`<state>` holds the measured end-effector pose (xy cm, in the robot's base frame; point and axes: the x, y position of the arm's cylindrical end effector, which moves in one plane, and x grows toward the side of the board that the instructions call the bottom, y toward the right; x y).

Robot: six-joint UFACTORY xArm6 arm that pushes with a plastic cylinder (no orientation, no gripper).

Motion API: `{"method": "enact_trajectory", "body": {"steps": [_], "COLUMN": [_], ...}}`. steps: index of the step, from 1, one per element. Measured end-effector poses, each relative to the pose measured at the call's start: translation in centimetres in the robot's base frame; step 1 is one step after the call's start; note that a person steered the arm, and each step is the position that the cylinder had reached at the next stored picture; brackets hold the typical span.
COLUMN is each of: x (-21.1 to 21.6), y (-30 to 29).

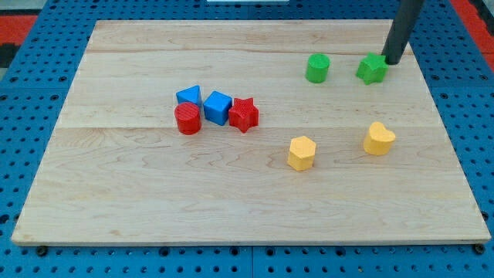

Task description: Move the green star bottom right diagonally to the green circle

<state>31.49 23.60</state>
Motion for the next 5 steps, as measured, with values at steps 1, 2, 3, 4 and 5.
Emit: {"method": "enact_trajectory", "body": {"steps": [1, 2, 3, 4, 5], "x": [0.3, -2.7, -0.7, 2.2, 1.5], "y": [-3.4, -4.9, -5.3, -4.5, -5.1]}}
